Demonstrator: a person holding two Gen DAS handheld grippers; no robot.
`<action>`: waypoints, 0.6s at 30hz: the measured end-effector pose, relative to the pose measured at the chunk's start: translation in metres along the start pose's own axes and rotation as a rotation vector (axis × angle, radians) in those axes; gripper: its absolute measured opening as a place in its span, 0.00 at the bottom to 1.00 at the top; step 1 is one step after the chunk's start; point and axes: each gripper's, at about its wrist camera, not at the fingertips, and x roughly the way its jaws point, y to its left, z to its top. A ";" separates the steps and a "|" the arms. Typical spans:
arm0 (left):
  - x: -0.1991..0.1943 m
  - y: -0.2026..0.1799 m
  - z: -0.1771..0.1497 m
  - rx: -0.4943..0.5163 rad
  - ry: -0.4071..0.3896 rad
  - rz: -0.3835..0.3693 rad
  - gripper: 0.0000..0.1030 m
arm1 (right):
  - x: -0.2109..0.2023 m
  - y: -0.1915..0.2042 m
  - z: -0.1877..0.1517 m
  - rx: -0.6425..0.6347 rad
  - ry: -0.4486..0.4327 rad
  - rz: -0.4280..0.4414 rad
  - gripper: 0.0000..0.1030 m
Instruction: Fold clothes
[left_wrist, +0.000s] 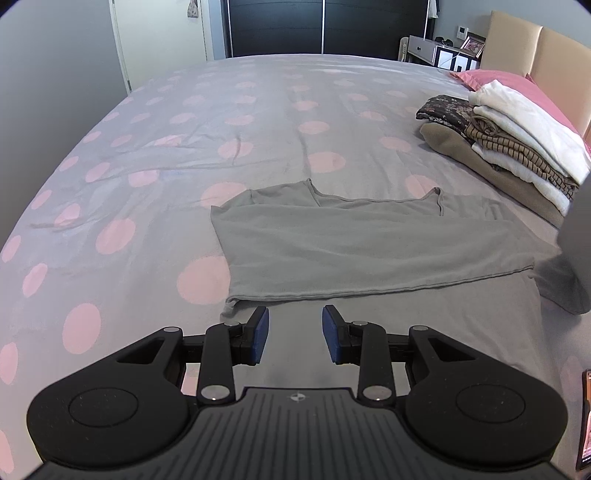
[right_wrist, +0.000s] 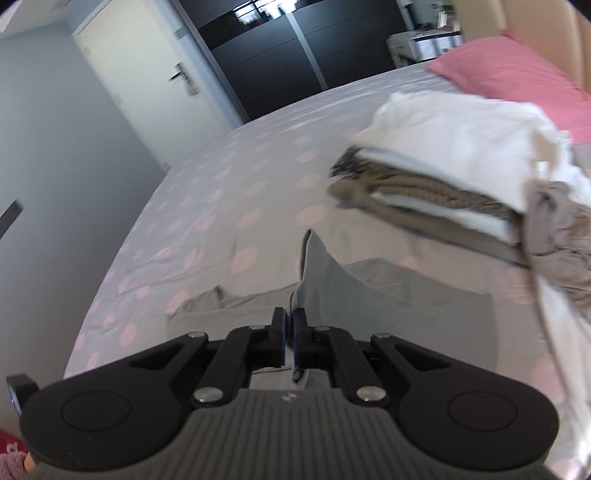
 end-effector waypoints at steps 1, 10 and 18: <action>0.001 0.001 0.001 -0.003 0.001 -0.005 0.29 | 0.010 0.010 -0.003 -0.017 0.020 0.011 0.04; 0.015 0.003 -0.006 0.021 0.038 -0.026 0.29 | 0.104 0.052 -0.046 -0.136 0.238 0.004 0.04; 0.034 -0.011 -0.014 0.063 0.067 -0.098 0.29 | 0.132 0.049 -0.050 -0.121 0.309 0.023 0.24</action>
